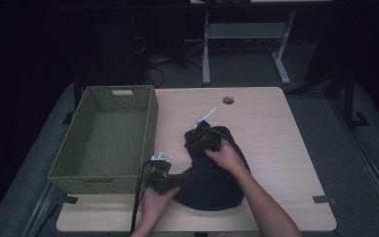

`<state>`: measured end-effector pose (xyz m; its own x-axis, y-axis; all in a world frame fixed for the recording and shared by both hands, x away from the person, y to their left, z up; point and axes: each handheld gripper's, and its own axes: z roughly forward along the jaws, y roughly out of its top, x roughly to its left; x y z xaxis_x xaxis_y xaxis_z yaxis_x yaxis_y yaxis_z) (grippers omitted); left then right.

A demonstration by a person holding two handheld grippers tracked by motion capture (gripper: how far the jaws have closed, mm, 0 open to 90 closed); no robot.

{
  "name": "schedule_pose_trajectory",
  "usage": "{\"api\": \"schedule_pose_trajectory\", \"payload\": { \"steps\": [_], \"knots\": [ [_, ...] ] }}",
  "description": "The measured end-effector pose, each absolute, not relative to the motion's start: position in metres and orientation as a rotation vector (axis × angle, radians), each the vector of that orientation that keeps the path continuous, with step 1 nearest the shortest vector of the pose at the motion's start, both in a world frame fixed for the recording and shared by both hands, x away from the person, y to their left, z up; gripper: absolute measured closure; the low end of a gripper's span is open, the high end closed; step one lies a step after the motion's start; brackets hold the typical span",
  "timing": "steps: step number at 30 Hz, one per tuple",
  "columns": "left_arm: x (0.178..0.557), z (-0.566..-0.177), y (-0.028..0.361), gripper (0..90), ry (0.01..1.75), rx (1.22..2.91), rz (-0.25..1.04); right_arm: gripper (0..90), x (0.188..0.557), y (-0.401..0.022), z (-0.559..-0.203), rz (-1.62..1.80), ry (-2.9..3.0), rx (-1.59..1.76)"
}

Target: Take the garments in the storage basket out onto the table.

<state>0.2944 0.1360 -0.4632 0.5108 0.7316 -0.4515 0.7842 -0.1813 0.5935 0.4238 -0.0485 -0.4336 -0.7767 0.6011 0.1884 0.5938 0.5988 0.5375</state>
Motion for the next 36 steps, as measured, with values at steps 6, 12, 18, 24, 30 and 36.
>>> {"api": "schedule_pose_trajectory", "payload": {
  "steps": [6,12,18,24,30,36],
  "knots": [
    [0.293,-0.466,0.133,84.6,1.246,1.954,-0.090,89.8,0.430,-0.042,-0.442,0.851,2.836,1.070],
    [0.291,-0.466,0.133,84.8,1.236,1.974,-0.079,89.9,0.440,-0.038,-0.445,0.847,2.792,1.100],
    [0.291,-0.467,0.133,84.7,1.236,1.970,-0.078,89.9,0.451,-0.032,-0.446,0.844,2.766,1.128],
    [0.290,-0.467,0.134,84.7,1.235,1.965,-0.077,89.9,0.458,-0.028,-0.447,0.868,2.745,1.157],
    [0.291,-0.466,0.134,82.9,1.236,1.955,-0.092,89.8,0.463,-0.026,-0.447,0.884,2.749,1.176],
    [0.294,-0.456,0.133,80.8,1.218,1.928,-0.077,82.8,0.454,-0.041,-0.434,0.962,2.740,1.161]
  ]
}}
